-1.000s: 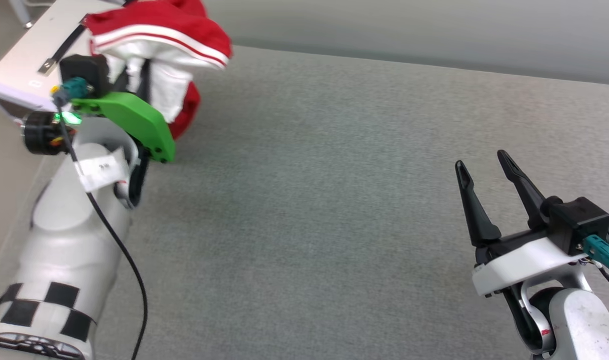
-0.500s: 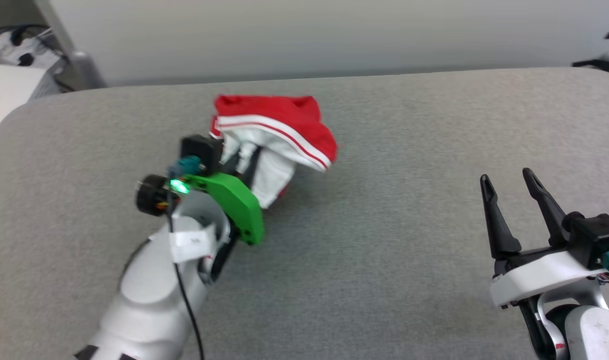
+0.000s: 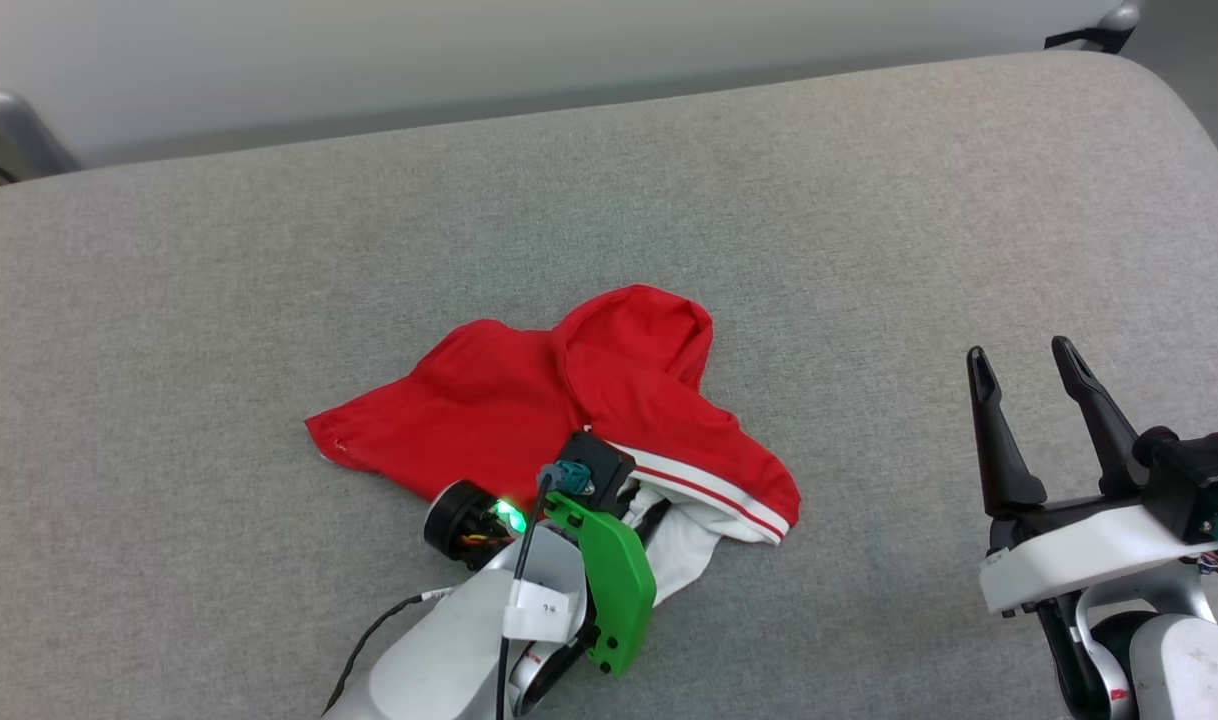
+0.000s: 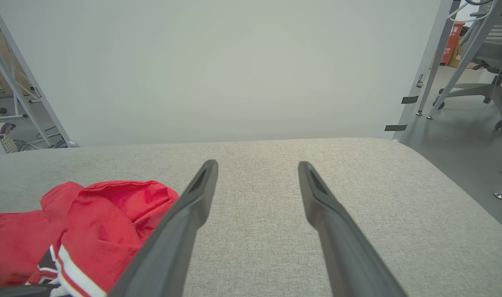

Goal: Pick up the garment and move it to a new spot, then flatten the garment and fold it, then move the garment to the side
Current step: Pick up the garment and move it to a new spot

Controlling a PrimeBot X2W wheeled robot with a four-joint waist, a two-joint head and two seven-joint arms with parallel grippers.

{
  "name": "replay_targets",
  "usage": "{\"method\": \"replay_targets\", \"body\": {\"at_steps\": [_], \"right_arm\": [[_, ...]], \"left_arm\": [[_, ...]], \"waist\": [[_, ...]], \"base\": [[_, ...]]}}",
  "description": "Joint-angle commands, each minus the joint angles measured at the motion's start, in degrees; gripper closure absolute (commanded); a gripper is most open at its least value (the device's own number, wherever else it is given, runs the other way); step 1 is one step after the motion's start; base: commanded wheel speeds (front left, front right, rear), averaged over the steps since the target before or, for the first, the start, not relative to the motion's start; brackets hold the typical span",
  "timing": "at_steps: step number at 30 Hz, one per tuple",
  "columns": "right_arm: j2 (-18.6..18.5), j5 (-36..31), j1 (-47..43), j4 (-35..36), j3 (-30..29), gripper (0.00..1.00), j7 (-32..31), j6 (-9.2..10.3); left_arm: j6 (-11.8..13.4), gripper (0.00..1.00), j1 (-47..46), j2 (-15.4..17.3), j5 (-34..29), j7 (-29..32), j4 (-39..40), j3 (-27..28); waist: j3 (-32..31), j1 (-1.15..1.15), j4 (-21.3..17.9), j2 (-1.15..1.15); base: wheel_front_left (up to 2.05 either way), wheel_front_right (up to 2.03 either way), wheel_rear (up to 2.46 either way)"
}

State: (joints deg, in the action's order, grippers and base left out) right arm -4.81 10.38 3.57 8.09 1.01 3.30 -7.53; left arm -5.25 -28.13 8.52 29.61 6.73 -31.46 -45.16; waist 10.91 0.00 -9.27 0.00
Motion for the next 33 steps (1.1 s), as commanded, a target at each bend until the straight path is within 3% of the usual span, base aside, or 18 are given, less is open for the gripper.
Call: {"method": "replay_targets", "body": {"at_steps": [1, 3, 6, 7, 16, 21, 26, 33], "right_arm": [[0.1, 0.5, 0.5, -0.3, 0.1, 0.00, 0.5, 0.04], [0.2, 0.5, 0.7, -0.5, 0.2, 0.00, 0.6, 0.04], [0.3, 0.4, 0.8, -0.9, -0.1, 0.00, 0.8, 0.04], [0.3, 0.3, 0.7, -1.0, -0.2, 0.00, 0.8, 0.04], [0.1, 0.0, -0.4, -1.5, -0.6, 0.00, 0.2, 0.04], [0.1, 0.1, -1.2, -1.6, -0.7, 0.00, -0.3, 0.04], [0.0, 0.1, -2.0, -1.8, -0.6, 0.00, -0.7, 0.04], [0.1, 0.2, -3.0, -1.8, -1.1, 0.00, -1.1, 0.04]], "left_arm": [[-0.5, 1.00, 1.1, -0.2, -0.7, 0.7, -0.3, -0.8], [-0.7, 1.00, 1.4, -0.5, -0.6, 0.9, -0.4, -1.4], [-0.6, 0.05, 1.6, -1.2, 0.7, -0.2, 0.2, -0.7], [-0.2, 0.00, 1.4, -1.3, 0.7, -1.3, 0.7, -0.2], [3.2, 0.00, 1.5, -1.4, 1.3, -12.3, 7.9, 4.6], [7.0, 0.00, 2.7, 0.4, 0.0, -18.0, 12.3, 7.7], [10.4, 0.00, 4.8, 2.6, -0.6, -20.8, 14.9, 11.9], [13.4, 0.00, 8.5, 5.0, 0.1, -21.6, 18.1, 19.0]], "waist": [[0.9, 0.00, -0.2, 0.00], [0.9, 0.00, 0.2, 0.00], [0.4, 0.00, 1.3, 0.00], [0.1, 0.00, 1.7, 0.00], [-3.4, 0.00, 5.6, 0.00], [-5.0, 0.00, 7.6, 0.00], [-6.0, 0.00, 9.2, 0.00], [-7.1, 0.00, 10.8, 0.00]], "base": [[0.00, 0.00, 0.00], [0.00, 0.00, 0.00], [0.00, 0.00, 0.00], [0.00, 0.00, 0.00], [0.00, 0.00, 0.00], [0.00, 0.00, 0.00], [0.00, 0.00, 0.00], [0.00, 0.00, 0.00]]}}
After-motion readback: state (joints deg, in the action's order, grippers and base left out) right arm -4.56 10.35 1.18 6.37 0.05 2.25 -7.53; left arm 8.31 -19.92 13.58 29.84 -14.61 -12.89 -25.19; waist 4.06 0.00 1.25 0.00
